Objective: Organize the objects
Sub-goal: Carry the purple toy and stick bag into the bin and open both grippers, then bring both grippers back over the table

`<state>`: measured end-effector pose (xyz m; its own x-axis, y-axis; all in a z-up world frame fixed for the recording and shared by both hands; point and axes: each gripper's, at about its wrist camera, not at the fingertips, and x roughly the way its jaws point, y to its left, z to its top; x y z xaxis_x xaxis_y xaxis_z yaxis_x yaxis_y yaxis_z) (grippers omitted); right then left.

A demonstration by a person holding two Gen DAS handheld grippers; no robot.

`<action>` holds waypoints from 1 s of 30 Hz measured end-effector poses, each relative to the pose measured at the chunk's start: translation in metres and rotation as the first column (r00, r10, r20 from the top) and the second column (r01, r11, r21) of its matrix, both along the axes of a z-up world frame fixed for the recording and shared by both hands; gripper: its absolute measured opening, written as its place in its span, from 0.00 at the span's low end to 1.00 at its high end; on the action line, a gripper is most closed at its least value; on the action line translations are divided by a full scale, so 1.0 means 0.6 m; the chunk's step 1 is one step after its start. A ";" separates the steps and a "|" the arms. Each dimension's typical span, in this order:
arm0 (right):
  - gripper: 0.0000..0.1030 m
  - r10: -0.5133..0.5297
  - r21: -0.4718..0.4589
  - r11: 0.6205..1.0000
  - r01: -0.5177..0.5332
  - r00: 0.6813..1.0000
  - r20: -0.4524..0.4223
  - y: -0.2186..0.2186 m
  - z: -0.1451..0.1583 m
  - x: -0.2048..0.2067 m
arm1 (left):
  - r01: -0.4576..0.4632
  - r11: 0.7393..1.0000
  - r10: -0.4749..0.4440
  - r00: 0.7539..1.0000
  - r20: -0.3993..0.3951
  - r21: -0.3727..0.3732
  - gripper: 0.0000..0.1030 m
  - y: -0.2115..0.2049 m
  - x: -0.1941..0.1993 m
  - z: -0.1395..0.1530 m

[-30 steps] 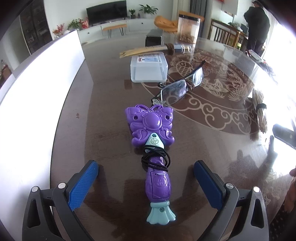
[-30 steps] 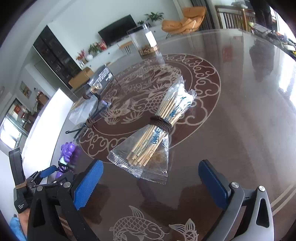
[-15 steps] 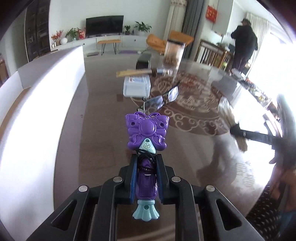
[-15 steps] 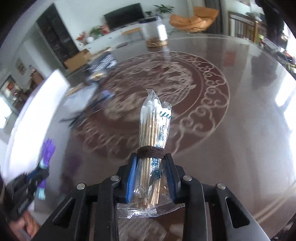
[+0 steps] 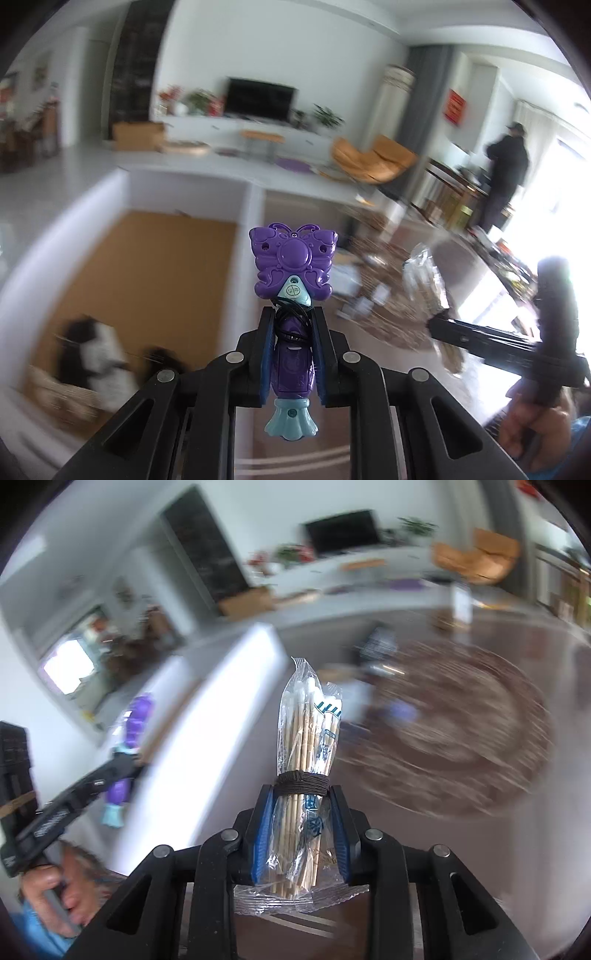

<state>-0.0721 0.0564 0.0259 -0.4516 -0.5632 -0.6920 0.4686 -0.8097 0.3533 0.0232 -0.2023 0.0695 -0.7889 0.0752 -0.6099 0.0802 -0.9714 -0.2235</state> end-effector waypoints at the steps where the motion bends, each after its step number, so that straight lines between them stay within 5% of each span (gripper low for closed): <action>1: 0.29 0.037 -0.020 0.999 -0.038 0.999 -0.010 -0.029 0.016 0.004 | -0.040 0.999 0.040 0.999 -0.003 -0.023 0.18 -0.030 0.008 0.010; 7: 0.29 0.268 -0.009 0.963 -0.269 0.959 -0.088 -0.240 0.088 0.019 | -0.198 0.973 0.214 0.967 0.142 -0.120 0.18 -0.172 -0.010 -0.014; 10: 0.38 0.354 0.063 0.935 -0.350 0.932 -0.074 -0.346 0.076 0.011 | -0.221 0.948 0.284 0.913 0.292 -0.230 0.21 -0.210 -0.047 -0.065; 11: 0.48 0.383 0.093 0.921 -0.379 0.923 -0.030 -0.382 0.059 0.005 | -0.226 0.939 0.305 0.898 0.319 -0.260 0.33 -0.217 -0.055 -0.078; 12: 0.71 0.403 0.122 0.907 -0.403 0.915 0.025 -0.414 0.038 -0.002 | -0.237 0.926 0.333 0.878 0.344 -0.293 0.55 -0.224 -0.060 -0.093; 14: 0.78 0.406 0.137 0.902 -0.409 0.913 0.049 -0.430 0.016 -0.005 | -0.268 0.909 0.373 0.866 0.332 -0.321 0.76 -0.225 -0.055 -0.097; 18: 0.85 0.359 0.096 0.931 -0.353 0.931 -0.062 -0.357 0.021 0.009 | -0.312 0.896 0.393 0.889 0.237 -0.317 0.78 -0.197 -0.033 -0.077; 21: 1.00 0.237 0.108 0.970 -0.219 0.953 -0.190 -0.252 0.024 0.014 | -0.257 0.940 0.297 0.939 0.171 -0.223 0.78 -0.141 -0.024 -0.050; 25: 1.00 0.042 0.209 0.978 0.013 0.965 -0.259 -0.098 -0.034 -0.011 | -0.043 0.990 0.057 0.993 0.106 -0.132 0.78 -0.007 -0.033 -0.012; 30: 1.00 -0.153 0.375 0.902 0.216 0.970 -0.189 0.058 -0.152 -0.044 | 0.210 0.969 -0.189 0.970 0.155 -0.129 0.88 0.180 -0.054 -0.054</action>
<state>-0.0985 0.0914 -0.0653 -0.6377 -0.1586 -0.7538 0.3199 -0.9447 -0.0718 -0.0089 -0.0945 0.0372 -0.6721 0.1263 -0.7296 -0.0978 -0.9919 -0.0815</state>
